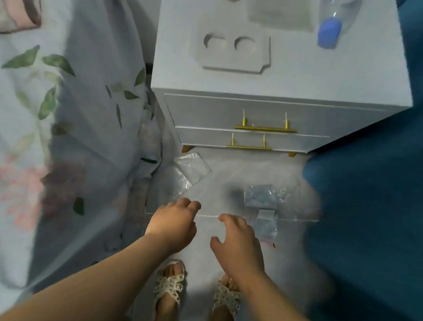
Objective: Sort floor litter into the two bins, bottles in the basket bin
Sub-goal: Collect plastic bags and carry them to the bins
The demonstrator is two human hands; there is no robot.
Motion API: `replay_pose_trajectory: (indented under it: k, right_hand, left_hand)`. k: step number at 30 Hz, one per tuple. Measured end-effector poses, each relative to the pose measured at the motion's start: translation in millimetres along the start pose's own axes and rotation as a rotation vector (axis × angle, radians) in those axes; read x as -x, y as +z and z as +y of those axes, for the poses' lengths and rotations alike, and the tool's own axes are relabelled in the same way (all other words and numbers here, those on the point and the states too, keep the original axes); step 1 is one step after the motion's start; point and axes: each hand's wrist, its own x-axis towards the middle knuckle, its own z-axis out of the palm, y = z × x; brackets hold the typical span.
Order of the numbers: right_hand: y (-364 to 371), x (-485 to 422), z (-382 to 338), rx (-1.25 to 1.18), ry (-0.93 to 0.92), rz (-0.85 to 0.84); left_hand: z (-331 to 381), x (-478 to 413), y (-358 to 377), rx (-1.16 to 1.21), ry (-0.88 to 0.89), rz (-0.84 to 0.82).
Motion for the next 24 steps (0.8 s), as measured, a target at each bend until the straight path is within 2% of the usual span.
replay_pose_trajectory:
  k: [7,11,14,19,24]
  right_hand:
    - [128.7,-151.5,83.1,0.057,0.024,-0.056]
    - [173.2,-234.2,114.3,0.074,-0.024,0.02]
    - [191.8,-278.6,126.9,0.042,-0.092,0.106]
    - [195.2,-308.2,134.7,0.069,-0.247,0.279]
    - [182.3,-313.2,140.8,0.058,-0.251,0.301]
  left_hand:
    - [-62.7,-153.6,136.8,0.011,-0.081,-0.01]
    - [-98.2,-231.6,183.3,-0.022,-0.105,0.138]
    - [-116.9,-277.8,201.9,0.095,-0.209,0.278]
    - [-127.0,-314.3,221.1,0.187,-0.322,0.301]
    - [-115.4,-310.3,229.5,0.141,-0.228,0.383]
